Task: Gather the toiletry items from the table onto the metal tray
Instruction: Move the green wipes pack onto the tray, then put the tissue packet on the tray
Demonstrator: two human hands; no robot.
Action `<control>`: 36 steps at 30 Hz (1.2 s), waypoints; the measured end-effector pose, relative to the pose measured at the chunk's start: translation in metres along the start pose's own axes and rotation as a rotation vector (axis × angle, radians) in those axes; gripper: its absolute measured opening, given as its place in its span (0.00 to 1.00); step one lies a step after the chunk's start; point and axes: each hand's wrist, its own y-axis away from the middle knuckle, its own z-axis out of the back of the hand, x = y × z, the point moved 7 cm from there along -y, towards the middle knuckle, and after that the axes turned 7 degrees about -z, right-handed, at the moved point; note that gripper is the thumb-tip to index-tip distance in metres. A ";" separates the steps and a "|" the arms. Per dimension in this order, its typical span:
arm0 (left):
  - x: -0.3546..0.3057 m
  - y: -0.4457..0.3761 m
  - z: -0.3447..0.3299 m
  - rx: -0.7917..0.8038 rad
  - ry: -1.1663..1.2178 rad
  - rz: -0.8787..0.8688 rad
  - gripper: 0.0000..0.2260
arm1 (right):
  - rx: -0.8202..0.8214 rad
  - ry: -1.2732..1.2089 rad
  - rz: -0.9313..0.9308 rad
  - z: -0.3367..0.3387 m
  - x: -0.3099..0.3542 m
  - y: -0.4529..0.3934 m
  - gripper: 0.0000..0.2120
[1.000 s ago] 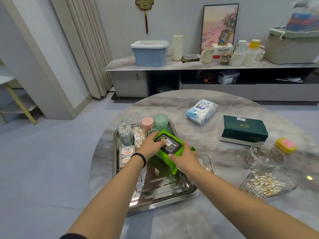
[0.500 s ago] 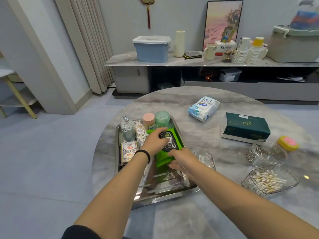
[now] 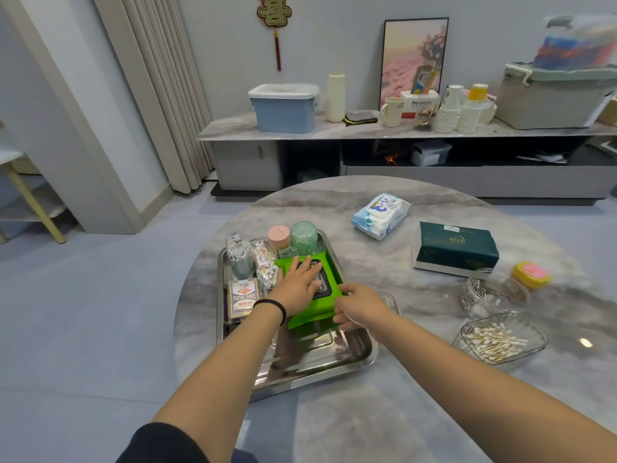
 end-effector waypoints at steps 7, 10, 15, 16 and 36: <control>-0.052 -0.016 0.035 -0.148 0.166 -0.074 0.22 | -0.236 0.079 0.185 0.058 0.031 -0.005 0.22; -0.069 -0.031 0.041 -0.162 0.257 -0.077 0.22 | -0.286 0.074 0.237 0.082 0.043 -0.011 0.22; -0.085 -0.073 0.042 -0.200 0.440 -0.036 0.20 | -0.333 0.045 0.272 0.118 0.061 -0.043 0.23; -0.084 -0.082 0.039 -0.198 0.479 -0.013 0.20 | -0.330 0.020 0.271 0.122 0.063 -0.052 0.24; -0.029 -0.236 -0.023 -0.224 0.854 0.285 0.28 | -0.360 -0.337 0.067 0.155 0.047 -0.205 0.17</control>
